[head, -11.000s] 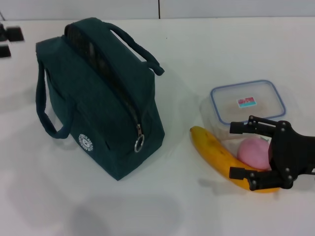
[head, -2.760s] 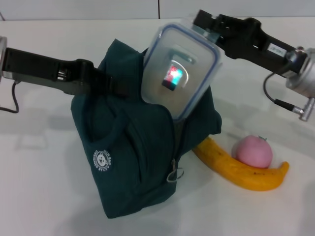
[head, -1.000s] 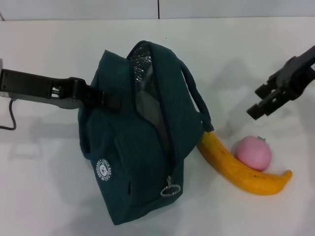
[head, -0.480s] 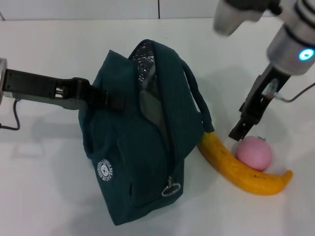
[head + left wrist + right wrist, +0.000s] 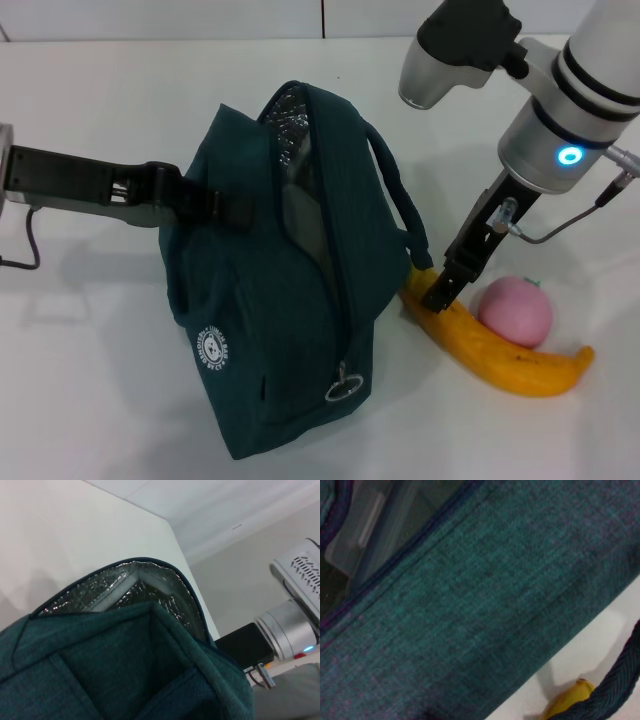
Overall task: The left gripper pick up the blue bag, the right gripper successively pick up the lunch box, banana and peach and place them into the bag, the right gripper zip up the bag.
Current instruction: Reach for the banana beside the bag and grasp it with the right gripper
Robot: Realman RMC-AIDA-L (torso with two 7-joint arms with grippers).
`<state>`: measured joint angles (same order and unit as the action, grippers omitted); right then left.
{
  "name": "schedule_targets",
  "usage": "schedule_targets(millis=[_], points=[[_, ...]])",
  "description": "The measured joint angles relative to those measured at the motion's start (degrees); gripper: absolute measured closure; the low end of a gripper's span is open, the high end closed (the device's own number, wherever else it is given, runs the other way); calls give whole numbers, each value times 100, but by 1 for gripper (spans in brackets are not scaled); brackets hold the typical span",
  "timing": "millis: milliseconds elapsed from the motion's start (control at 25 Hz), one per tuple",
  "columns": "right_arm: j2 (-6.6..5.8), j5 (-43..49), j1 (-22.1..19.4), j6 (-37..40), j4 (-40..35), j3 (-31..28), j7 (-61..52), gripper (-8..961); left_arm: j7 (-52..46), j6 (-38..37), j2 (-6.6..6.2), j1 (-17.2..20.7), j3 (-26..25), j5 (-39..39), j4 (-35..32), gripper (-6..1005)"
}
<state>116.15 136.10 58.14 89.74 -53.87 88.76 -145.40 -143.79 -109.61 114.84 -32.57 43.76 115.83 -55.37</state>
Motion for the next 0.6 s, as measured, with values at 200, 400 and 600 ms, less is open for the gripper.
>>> schedule_targets(millis=[200, 400, 600], points=[[3, -125, 72, -102, 245, 68, 0, 220, 0, 2, 9, -18, 0, 0, 0, 946], [4, -207, 87, -205, 372, 219, 0, 229, 0, 2, 12, -32, 1, 0, 0, 946], [4, -223, 101, -281, 516, 363, -15, 238, 0, 2, 13, -48, 11, 0, 0, 946]])
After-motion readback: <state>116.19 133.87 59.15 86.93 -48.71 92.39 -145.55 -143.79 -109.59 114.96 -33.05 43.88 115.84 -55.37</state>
